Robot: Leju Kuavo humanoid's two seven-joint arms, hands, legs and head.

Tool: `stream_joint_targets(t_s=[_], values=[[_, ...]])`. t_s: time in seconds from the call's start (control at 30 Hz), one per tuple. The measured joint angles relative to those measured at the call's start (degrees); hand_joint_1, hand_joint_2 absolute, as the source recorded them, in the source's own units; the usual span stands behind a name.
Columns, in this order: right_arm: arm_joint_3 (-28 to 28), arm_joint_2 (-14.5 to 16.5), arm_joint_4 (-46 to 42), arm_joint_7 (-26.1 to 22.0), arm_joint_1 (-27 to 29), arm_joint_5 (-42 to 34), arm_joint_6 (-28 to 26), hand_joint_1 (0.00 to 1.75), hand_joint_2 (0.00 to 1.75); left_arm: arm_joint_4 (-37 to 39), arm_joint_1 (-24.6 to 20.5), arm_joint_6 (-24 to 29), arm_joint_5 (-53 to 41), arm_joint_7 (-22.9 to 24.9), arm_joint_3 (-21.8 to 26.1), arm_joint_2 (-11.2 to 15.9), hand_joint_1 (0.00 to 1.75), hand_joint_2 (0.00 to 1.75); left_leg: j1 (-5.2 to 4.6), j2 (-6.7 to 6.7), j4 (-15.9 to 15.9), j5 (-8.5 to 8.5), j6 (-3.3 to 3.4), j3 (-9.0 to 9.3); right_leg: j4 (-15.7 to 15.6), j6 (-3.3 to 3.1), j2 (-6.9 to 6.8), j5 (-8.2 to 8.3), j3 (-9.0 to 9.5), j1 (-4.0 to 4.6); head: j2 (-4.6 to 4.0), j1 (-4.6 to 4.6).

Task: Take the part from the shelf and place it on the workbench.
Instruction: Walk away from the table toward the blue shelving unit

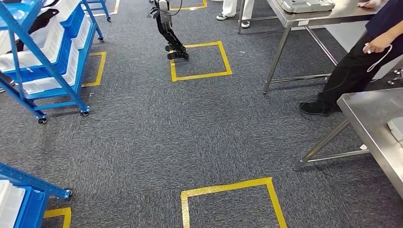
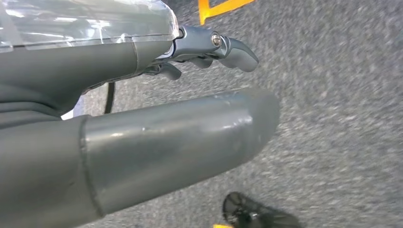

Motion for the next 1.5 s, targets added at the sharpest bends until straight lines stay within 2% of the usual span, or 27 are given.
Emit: stream_joint_targets(t_s=[0.07,0.1,0.17,0.2,0.23,0.27,0.33,0.4,0.47,0.5,0.57,0.63,0.7,0.77,0.8,0.87,0.93,1.0,1.07,1.13,1.2,1.23,1.3,1.37,1.4,1.43,1.5], values=[[-0.02,0.03,-0.01,0.0,0.07,0.01,-0.04,0.0,0.0,0.0,0.05,-0.03,-0.13,-0.04,0.0,-0.02,0.0,0.0,-0.04,2.9,3.0,-1.92,-0.49,-1.43,-0.55,-0.84,-1.49,0.27,0.21,-0.06,0.0,-0.05],[-0.03,0.04,0.0,0.0,0.21,0.02,-0.05,0.0,0.0,0.0,-0.06,-0.03,-0.19,-0.06,0.0,-0.03,0.0,0.0,-0.03,4.68,6.29,-3.73,-0.71,-2.94,-0.65,-1.12,-2.35,0.28,0.25,0.07,0.0,-0.07],[-0.05,0.03,0.0,0.0,0.41,0.02,-0.08,0.0,0.0,0.0,-0.29,-0.02,-0.35,-0.06,0.0,-0.01,0.0,0.0,0.06,6.18,13.7,-7.06,-1.11,-6.48,-0.67,-1.39,-4.14,0.17,0.21,0.31,0.0,-0.09],[-0.07,0.02,0.0,0.0,0.45,0.02,-0.09,0.0,0.0,0.0,-0.27,-0.01,-0.39,-0.05,0.0,-0.01,0.0,0.0,0.11,6.43,15.74,-7.51,-1.24,-7.41,-0.65,-1.42,-5.01,0.1,0.22,0.36,0.0,-0.09],[-0.08,0.02,-0.01,0.0,0.44,0.01,-0.09,0.0,0.0,0.0,-0.19,0.0,-0.4,-0.05,0.0,-0.01,0.0,0.0,0.14,6.62,15.56,-6.84,-1.28,-7.22,-0.65,-1.4,-5.78,0.03,0.27,0.38,0.0,-0.09],[-0.08,0.02,-0.01,0.0,0.42,0.01,-0.09,0.0,0.0,0.0,-0.1,0.01,-0.42,-0.04,0.0,-0.01,0.0,0.0,0.15,6.97,13.24,-5.29,-1.25,-5.95,-0.64,-1.31,-6.52,-0.07,0.39,0.38,0.0,-0.09],[-0.1,0.02,-0.01,-0.01,0.43,-0.01,-0.09,0.0,0.0,0.0,-0.13,0.05,-0.47,-0.04,0.0,0.01,0.0,0.0,-0.13,9.31,5.1,-1.83,-0.88,-1.58,-0.61,-0.94,-7.91,-0.39,0.77,0.52,0.0,-0.09],[-0.15,-0.01,-0.01,-0.05,0.44,-0.01,-0.09,0.0,0.0,0.0,-0.37,0.12,-0.51,-0.05,0.0,0.01,0.0,0.0,-0.61,11.06,0.12,-0.5,-0.27,0.97,-0.56,-0.38,-9.14,-0.72,1.08,0.77,0.0,-0.06],[-0.2,-0.04,-0.01,-0.14,0.28,-0.01,-0.09,0.0,0.0,0.0,-0.29,0.16,-0.51,-0.04,0.0,0.05,0.0,0.0,-0.87,10.2,-0.44,-0.5,0.28,0.89,-0.72,0.12,-10.25,-0.84,1.4,0.86,0.0,-0.04],[-0.21,-0.07,-0.01,-0.21,0.19,-0.01,-0.09,0.0,0.0,0.0,-0.14,0.18,-0.51,-0.01,0.0,0.08,0.0,0.0,-0.75,9.55,-0.71,-0.33,0.55,0.96,-0.66,0.42,-10.09,-1.02,1.61,0.76,0.0,-0.04],[-0.24,-0.15,-0.02,-0.34,0.19,-0.01,-0.08,0.0,0.0,0.0,0.0,0.26,-0.51,0.11,0.01,0.09,0.0,0.0,-0.43,8.23,-1.33,0.1,1.21,1.3,1.39,0.91,-7.25,-2.72,0.99,0.54,0.0,-0.04],[-0.28,-0.26,-0.03,-0.43,0.37,0.01,-0.05,0.0,0.0,0.0,-0.17,0.32,-0.49,0.21,0.02,0.09,0.0,0.0,-0.3,6.93,-1.53,0.35,1.66,1.39,7.65,1.0,-3.81,-6.27,-2.0,0.38,0.0,-0.03],[-0.32,-0.34,-0.03,-0.45,0.56,0.04,-0.02,0.0,0.0,0.0,-0.33,0.39,-0.44,0.25,0.02,0.1,0.0,0.0,-0.42,5.38,-1.43,0.37,1.85,1.32,13.96,0.92,-3.0,-8.34,-5.37,0.35,0.0,-0.02],[-0.34,-0.46,-0.03,-0.48,0.67,0.13,-0.01,0.0,0.0,0.0,-0.3,0.51,-0.4,0.29,0.03,0.1,0.0,0.0,-0.49,3.63,-1.2,0.3,1.83,1.39,13.31,0.79,-2.78,-5.96,-5.65,0.34,0.0,-0.03],[-0.35,-0.55,-0.03,-0.51,0.7,0.17,-0.01,0.0,0.0,0.0,-0.27,0.57,-0.4,0.32,0.03,0.1,0.0,0.0,-0.48,2.75,-1.03,0.21,1.75,1.42,10.07,0.65,-2.15,-3.49,-4.43,0.31,0.0,-0.03],[-0.38,-0.73,-0.02,-0.56,0.8,0.24,0.01,0.0,0.0,0.0,-0.33,0.71,-0.4,0.34,0.06,0.04,0.0,0.0,-0.47,1.2,-0.49,-0.01,1.4,1.12,3.51,0.37,0.64,-0.28,-1.89,0.19,0.0,-0.04],[-0.39,-0.8,-0.02,-0.71,0.79,0.36,0.04,0.0,0.0,0.0,-0.42,0.86,-0.4,0.35,0.09,-0.01,0.0,0.0,-0.29,-0.15,-0.13,-0.01,0.74,0.52,0.92,0.16,2.16,0.17,-1.01,0.25,0.0,-0.05],[-0.4,-0.8,-0.03,-0.86,0.59,0.51,0.07,0.0,0.0,0.0,-0.25,0.97,-0.4,0.35,0.14,-0.01,0.0,0.0,-0.01,-1.21,-0.12,0.1,0.0,0.09,0.43,-0.22,0.88,0.37,-0.82,0.34,0.0,-0.05],[-0.44,-0.79,-0.03,-0.95,0.55,0.64,0.13,0.0,0.0,0.01,-0.05,1.02,-0.4,0.36,0.21,-0.08,0.0,0.0,-0.06,1.05,1.6,-1.05,-0.52,-0.78,-0.26,-0.9,-0.65,0.62,-0.4,0.29,0.0,-0.06],[-0.48,-0.79,-0.03,-1.01,0.73,0.81,0.2,0.0,0.0,0.02,-0.24,1.09,-0.4,0.37,0.28,-0.15,0.0,0.0,-0.1,4.88,7.7,-4.39,-0.99,-3.69,-0.65,-1.46,-2.48,0.63,-0.15,0.44,0.0,-0.08],[-0.5,-0.79,-0.03,-1.03,0.85,0.99,0.23,0.0,0.0,0.02,-0.44,1.16,-0.4,0.38,0.33,-0.14,0.0,0.0,0.07,6.29,14.52,-7.17,-1.45,-7.08,-0.65,-1.71,-4.43,0.44,-0.13,0.64,0.0,-0.1],[-0.5,-0.79,-0.03,-1.03,0.86,1.05,0.24,0.0,0.0,0.02,-0.39,1.19,-0.4,0.39,0.37,-0.14,0.0,0.0,0.13,6.52,15.66,-7.14,-1.58,-7.61,-0.64,-1.72,-5.32,0.35,-0.08,0.68,0.0,-0.1],[-0.51,-0.79,-0.03,-1.07,0.8,1.17,0.25,0.0,0.0,0.02,-0.18,1.27,-0.4,0.42,0.46,-0.14,0.0,0.0,0.17,7.33,11.28,-4.19,-1.55,-5.14,-0.63,-1.55,-6.88,0.1,0.2,0.71,0.0,-0.1],[-0.51,-0.78,-0.03,-1.11,0.78,1.25,0.28,0.0,0.0,0.02,-0.23,1.38,-0.38,0.42,0.55,-0.14,0.0,0.0,-0.16,9.78,3.29,-1.1,-1.05,-0.8,-0.6,-1.14,-8.28,-0.28,0.64,0.86,0.0,-0.09],[-0.51,-0.77,-0.03,-1.13,0.77,1.26,0.3,0.0,0.0,0.02,-0.33,1.43,-0.35,0.42,0.56,-0.14,0.0,0.0,-0.41,10.66,0.79,-0.42,-0.68,0.53,-0.59,-0.89,-8.88,-0.45,0.83,0.97,0.0,-0.08],[-0.51,-0.77,-0.03,-1.15,0.72,1.29,0.31,0.0,0.0,0.02,-0.38,1.5,-0.32,0.42,0.59,-0.14,0.0,0.0,-0.65,11.04,-0.33,-0.32,-0.34,1.01,-0.59,-0.65,-9.4,-0.59,0.98,1.07,0.0,-0.07],[-0.51,-0.75,-0.03,-1.2,0.44,1.38,0.33,0.0,0.0,0.02,-0.24,1.7,-0.25,0.44,0.71,-0.11,0.0,0.0,-0.75,9.79,-0.72,-0.19,0.37,1.07,-0.74,-0.15,-10.29,-0.77,1.35,1.11,0.0,-0.05]])
